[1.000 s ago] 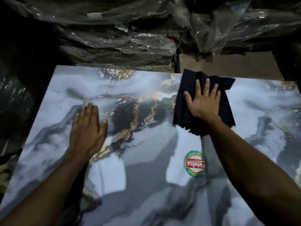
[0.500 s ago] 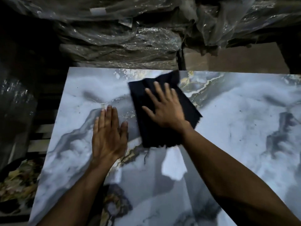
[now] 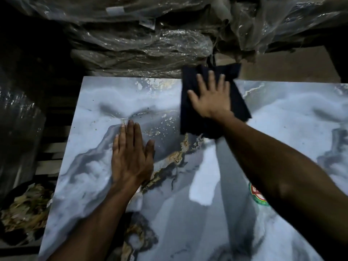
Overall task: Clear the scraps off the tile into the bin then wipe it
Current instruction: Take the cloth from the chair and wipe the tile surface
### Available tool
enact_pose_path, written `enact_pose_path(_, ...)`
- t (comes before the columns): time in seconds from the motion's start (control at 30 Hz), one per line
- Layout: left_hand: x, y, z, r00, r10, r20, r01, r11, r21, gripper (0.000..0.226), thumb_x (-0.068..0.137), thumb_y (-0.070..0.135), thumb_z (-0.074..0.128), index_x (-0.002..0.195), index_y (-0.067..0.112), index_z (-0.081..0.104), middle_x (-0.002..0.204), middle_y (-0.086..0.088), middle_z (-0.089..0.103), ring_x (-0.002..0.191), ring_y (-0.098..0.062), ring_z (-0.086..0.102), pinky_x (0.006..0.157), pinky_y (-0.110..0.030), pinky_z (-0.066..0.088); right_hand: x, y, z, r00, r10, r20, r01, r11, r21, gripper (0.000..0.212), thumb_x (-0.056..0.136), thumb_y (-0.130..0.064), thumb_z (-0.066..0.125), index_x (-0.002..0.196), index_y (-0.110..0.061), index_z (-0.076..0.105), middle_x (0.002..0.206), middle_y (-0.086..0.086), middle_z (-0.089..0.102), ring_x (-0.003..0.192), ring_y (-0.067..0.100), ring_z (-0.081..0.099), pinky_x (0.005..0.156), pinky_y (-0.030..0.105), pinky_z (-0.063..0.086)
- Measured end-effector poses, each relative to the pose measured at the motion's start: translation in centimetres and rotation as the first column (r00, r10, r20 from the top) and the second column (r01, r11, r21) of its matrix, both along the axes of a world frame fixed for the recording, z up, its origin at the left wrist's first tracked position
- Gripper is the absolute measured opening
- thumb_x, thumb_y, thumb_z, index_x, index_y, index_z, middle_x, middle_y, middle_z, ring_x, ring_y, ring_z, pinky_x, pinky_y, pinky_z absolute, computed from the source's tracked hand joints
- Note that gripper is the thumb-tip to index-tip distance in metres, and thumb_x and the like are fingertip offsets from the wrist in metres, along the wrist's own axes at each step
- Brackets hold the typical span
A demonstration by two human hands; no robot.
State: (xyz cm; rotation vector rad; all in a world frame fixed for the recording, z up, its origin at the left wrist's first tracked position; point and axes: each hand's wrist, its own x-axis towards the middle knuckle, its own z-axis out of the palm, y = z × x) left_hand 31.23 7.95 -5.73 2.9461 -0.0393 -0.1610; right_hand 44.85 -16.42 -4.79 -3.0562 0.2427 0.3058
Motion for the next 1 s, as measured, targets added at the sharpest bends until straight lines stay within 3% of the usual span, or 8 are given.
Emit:
enact_pose_path(0.17,0.0,0.2,-0.1,0.998,0.01,0.068,-0.01,1.0,0.004,0.078,0.095,0.056,-0.004,0.153,0.009,0.022,0.16,-0.011,0.019,0.149,-0.025,0.015,0.12,-0.039,0.009,-4.4,8.2,-0.4,0.964,0.262,0.043,-0.264,0.964,0.042,0.07,0.095,-0.064,0.025,0.155,-0.03,0.013,0.164,0.01,0.002,0.149,0.042,-0.001,0.12,0.053,-0.001)
enact_pose_path(0.27,-0.2,0.3,-0.3,0.994,-0.005,0.112,0.006,1.0,-0.004,0.071,0.101,0.05,0.007,0.148,0.004,0.033,0.154,-0.018,0.033,0.144,-0.032,0.029,0.118,-0.045,0.021,-10.8,7.5,-0.6,0.958,0.274,0.084,-0.281,0.955,0.093,0.067,0.094,-0.062,0.029,0.153,-0.031,0.023,0.164,0.008,0.011,0.149,0.039,0.007,0.12,0.05,0.004)
enact_pose_path(0.47,-0.6,0.1,0.2,0.984,-0.023,0.178,0.019,1.0,0.021,0.062,0.1,0.044,0.024,0.148,0.005,0.031,0.154,-0.017,0.033,0.143,-0.033,0.029,0.117,-0.045,0.022,-20.4,-3.4,-0.2,0.99,-0.137,0.045,0.138,0.99,-0.01,0.075,0.089,-0.068,0.019,0.153,-0.028,0.027,0.162,0.011,0.018,0.147,0.042,0.016,0.118,0.053,0.014)
enact_pose_path(0.67,-0.3,0.1,0.2,0.988,-0.034,0.152,0.027,0.999,0.046,0.064,0.097,0.044,0.025,0.149,0.007,0.027,0.156,-0.016,0.028,0.145,-0.033,0.023,0.117,-0.047,0.02,-16.8,-8.2,0.6,0.934,-0.356,-0.034,0.355,0.935,-0.01,0.074,0.094,-0.067,0.019,0.156,-0.029,0.009,0.164,0.01,-0.003,0.149,0.041,-0.003,0.12,0.054,0.001)
enact_pose_path(0.77,-0.2,0.3,0.0,0.986,-0.051,0.158,0.042,0.997,0.064,0.063,0.097,0.044,0.024,0.149,0.008,0.027,0.156,-0.016,0.027,0.145,-0.032,0.022,0.118,-0.046,0.019,-14.1,-3.1,0.2,0.982,-0.187,-0.015,0.187,0.982,0.002,0.07,0.096,-0.063,0.024,0.156,-0.031,0.01,0.164,0.011,-0.001,0.148,0.043,-0.001,0.12,0.055,0.001)
enact_pose_path(0.83,-0.1,0.6,-0.4,0.984,-0.043,0.172,0.032,0.998,0.062,0.06,0.098,0.041,0.025,0.148,0.009,0.029,0.156,-0.016,0.029,0.145,-0.032,0.024,0.118,-0.044,0.018,-14.5,2.3,-0.1,0.997,-0.019,0.075,0.015,0.998,0.056,0.068,0.094,-0.059,0.032,0.153,-0.028,0.026,0.162,0.015,0.014,0.146,0.047,0.011,0.118,0.057,0.009)
enact_pose_path(0.9,-0.2,0.8,-0.7,0.981,-0.043,0.187,0.029,0.997,0.075,0.056,0.1,0.038,0.024,0.148,0.01,0.032,0.155,-0.016,0.031,0.145,-0.031,0.027,0.117,-0.043,0.02,-17.3,6.9,-0.5,0.985,0.049,0.168,-0.069,0.991,0.118,0.065,0.091,-0.055,0.041,0.148,-0.024,0.04,0.159,0.015,0.027,0.144,0.047,0.021,0.117,0.057,0.017)
enact_pose_path(1.0,-0.3,0.8,-0.8,0.98,-0.039,0.194,0.031,0.998,0.047,0.054,0.101,0.035,0.023,0.148,0.011,0.033,0.155,-0.015,0.032,0.145,-0.03,0.026,0.118,-0.044,0.02,-23.9,9.1,-0.6,0.986,0.083,0.143,-0.104,0.983,0.149,0.064,0.092,-0.056,0.042,0.149,-0.026,0.039,0.16,0.011,0.024,0.146,0.043,0.02,0.117,0.055,0.019)
